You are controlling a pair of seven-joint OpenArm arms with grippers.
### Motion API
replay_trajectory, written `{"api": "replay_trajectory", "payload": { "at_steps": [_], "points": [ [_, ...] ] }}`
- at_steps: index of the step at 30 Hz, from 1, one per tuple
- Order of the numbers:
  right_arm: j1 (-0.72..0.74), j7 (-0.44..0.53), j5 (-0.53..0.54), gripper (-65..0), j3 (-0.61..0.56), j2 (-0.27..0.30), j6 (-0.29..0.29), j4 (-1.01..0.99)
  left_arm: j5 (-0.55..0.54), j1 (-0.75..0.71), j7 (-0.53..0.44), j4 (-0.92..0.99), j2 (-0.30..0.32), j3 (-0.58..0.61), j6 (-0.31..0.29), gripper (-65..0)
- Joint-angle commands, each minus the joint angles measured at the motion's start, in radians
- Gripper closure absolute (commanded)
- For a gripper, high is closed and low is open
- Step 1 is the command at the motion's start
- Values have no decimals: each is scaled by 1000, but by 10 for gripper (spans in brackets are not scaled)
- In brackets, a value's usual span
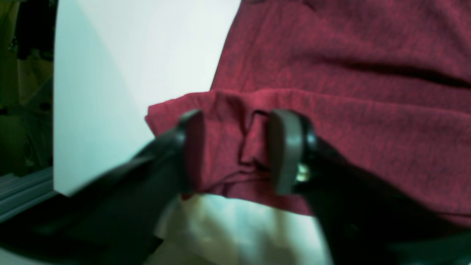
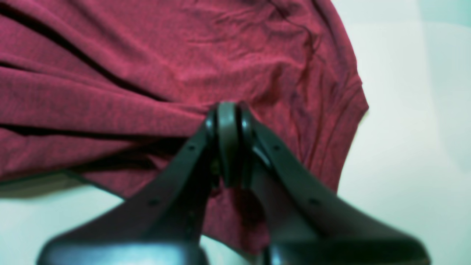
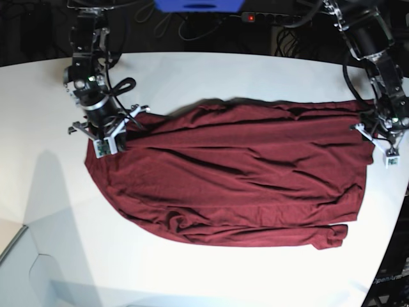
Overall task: Layout the t-shirt on the table in an organized manner, then fold the t-shirt properly
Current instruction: 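Lower the collar edge onto the table and regrip with both grippers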
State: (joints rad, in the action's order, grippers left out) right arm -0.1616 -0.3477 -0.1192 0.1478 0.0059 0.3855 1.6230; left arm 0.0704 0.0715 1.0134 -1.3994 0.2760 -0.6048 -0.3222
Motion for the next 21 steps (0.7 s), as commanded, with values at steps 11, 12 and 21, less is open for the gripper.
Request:
{"api": "replay_trajectory", "payload": {
  "at_steps": [11, 12, 21],
  "points": [
    [23, 29, 10, 0, 2, 6, -1, 18, 1, -106, -14, -248, 22, -7, 2, -382],
    [23, 29, 10, 0, 2, 6, -1, 18, 1, -120, -14, -248, 22, -7, 2, -377],
    [24, 29, 11, 0, 3, 3, -1, 18, 1, -235, -184, -196, 16, -7, 1, -376]
  ]
}}
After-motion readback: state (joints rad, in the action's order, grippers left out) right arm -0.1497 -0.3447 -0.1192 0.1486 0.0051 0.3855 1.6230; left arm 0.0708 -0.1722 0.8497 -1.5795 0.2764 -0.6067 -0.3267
